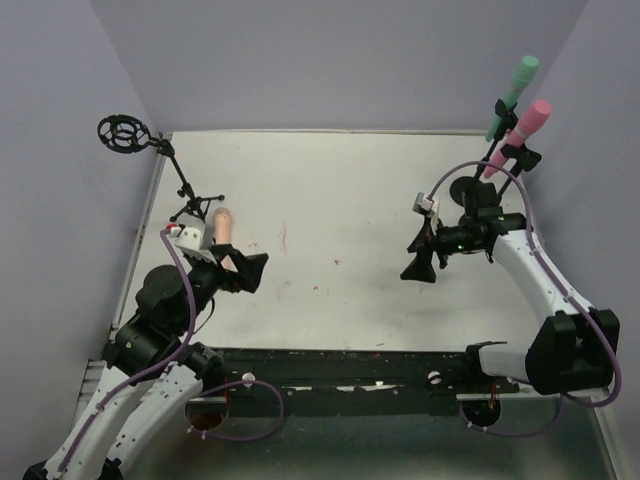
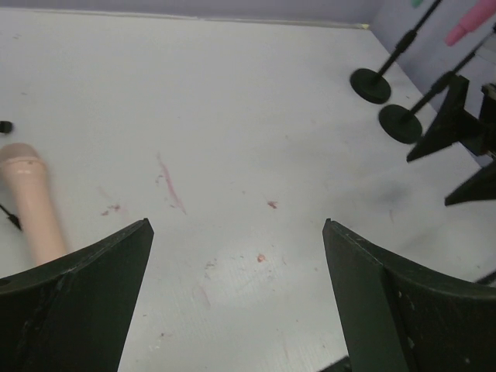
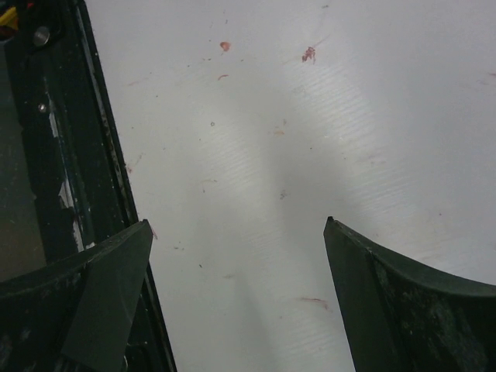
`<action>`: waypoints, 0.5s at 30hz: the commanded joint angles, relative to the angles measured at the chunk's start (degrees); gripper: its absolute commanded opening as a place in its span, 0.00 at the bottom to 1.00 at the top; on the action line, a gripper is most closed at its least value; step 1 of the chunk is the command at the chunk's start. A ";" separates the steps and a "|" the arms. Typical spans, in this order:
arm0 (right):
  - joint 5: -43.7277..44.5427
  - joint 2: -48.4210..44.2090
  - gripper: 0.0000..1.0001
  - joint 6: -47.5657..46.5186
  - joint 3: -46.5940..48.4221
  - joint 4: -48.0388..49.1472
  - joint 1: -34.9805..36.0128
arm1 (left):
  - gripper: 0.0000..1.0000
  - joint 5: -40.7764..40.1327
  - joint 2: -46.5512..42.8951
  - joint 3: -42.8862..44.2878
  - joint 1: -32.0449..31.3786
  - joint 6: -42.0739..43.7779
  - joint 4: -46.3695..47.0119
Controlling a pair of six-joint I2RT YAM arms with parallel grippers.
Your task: Attach the microphones to the stand
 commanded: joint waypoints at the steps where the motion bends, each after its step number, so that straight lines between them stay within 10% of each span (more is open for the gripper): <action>1: -2.27 5.58 1.00 2.41 2.46 2.70 0.72 | 0.99 2.15 7.84 7.44 14.22 5.24 -3.96; 7: -0.44 3.13 1.00 5.12 -2.37 9.19 0.72 | 0.99 18.96 18.48 18.78 33.74 0.33 -5.71; 15: 2.11 0.40 1.00 8.20 -3.17 11.14 0.72 | 0.99 19.93 30.61 30.39 39.48 -1.97 -8.61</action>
